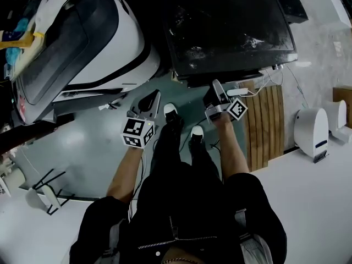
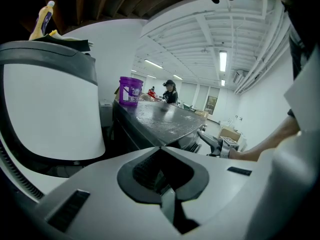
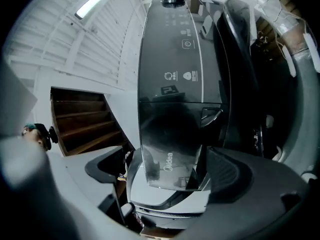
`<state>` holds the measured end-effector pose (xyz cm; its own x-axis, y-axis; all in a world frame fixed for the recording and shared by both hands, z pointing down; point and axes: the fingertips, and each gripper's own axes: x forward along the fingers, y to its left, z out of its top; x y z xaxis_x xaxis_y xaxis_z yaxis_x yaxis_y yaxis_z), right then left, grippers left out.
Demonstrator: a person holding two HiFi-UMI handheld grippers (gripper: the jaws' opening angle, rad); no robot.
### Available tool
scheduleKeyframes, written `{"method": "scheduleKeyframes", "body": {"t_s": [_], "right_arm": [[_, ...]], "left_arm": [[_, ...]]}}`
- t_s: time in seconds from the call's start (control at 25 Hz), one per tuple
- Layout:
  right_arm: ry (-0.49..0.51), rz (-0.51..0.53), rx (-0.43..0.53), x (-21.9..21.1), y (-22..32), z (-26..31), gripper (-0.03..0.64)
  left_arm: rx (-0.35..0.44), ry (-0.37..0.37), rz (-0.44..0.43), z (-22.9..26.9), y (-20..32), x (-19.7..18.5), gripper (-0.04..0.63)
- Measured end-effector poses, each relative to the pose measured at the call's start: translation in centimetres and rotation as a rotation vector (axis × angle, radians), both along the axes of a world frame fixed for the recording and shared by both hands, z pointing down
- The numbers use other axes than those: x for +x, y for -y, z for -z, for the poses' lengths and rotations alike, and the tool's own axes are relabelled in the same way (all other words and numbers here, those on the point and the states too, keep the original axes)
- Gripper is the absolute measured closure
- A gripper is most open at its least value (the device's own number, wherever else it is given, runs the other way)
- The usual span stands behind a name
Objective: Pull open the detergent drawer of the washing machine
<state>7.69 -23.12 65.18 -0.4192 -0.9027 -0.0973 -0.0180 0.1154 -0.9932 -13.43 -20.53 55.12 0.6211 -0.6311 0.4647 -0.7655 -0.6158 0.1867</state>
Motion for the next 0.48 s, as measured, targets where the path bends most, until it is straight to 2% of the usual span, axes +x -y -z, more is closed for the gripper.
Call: {"method": "scheduleKeyframes", "body": {"t_s": [0.28, 0.48], "right_arm": [[0.036, -0.015, 0.065, 0.1, 2.2, 0.6, 0.115], [0.082, -0.062, 0.094, 0.8, 3.2, 0.5, 0.1]], "left_arm": [[-0.033, 0.016, -0.004, -1.9, 1.0, -1.3, 0.575], [-0.049, 0.021, -0.007, -2.8, 1.2, -1.5, 0.575]]}}
